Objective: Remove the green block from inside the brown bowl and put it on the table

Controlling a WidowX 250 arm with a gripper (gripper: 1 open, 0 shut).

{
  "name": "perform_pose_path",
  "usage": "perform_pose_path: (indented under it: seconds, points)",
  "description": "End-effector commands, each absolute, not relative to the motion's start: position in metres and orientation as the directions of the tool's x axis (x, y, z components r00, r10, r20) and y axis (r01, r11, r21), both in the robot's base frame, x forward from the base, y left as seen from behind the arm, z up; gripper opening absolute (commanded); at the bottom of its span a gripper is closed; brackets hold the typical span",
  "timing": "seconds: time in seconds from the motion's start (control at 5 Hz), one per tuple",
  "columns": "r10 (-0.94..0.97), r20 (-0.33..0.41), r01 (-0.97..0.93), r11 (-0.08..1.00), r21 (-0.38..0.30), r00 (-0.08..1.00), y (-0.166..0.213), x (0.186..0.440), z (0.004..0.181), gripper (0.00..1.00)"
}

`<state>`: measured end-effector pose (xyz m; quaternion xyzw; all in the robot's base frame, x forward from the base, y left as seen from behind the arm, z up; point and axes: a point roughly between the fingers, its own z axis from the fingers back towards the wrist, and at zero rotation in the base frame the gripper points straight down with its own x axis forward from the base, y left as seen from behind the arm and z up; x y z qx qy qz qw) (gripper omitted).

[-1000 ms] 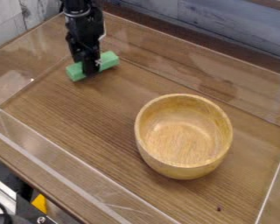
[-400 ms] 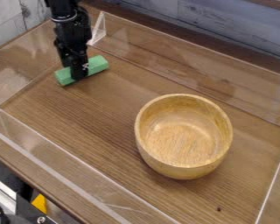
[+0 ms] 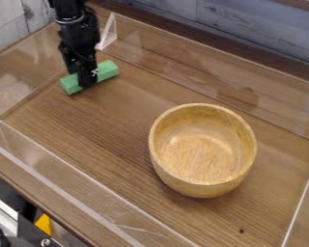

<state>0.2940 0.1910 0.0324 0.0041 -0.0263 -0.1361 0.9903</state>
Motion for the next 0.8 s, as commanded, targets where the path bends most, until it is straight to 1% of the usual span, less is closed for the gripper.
perform_pose_path:
  seconds: [0.0, 0.2, 0.4, 0.6]
  points:
    - [-0.192, 0.090, 0.187, 0.981, 0.061, 0.977, 0.202, 0.293, 0.045, 0.00]
    - [-0.161, 0.088, 0.156, 0.986, 0.057, 0.983, 0.192, 0.292, 0.056, 0.00]
    - [-0.132, 0.086, 0.128, 0.990, 0.052, 0.988, 0.182, 0.291, 0.069, 1.00]
    - [-0.124, 0.088, 0.121, 0.992, 0.045, 0.988, 0.174, 0.296, 0.073, 1.00]
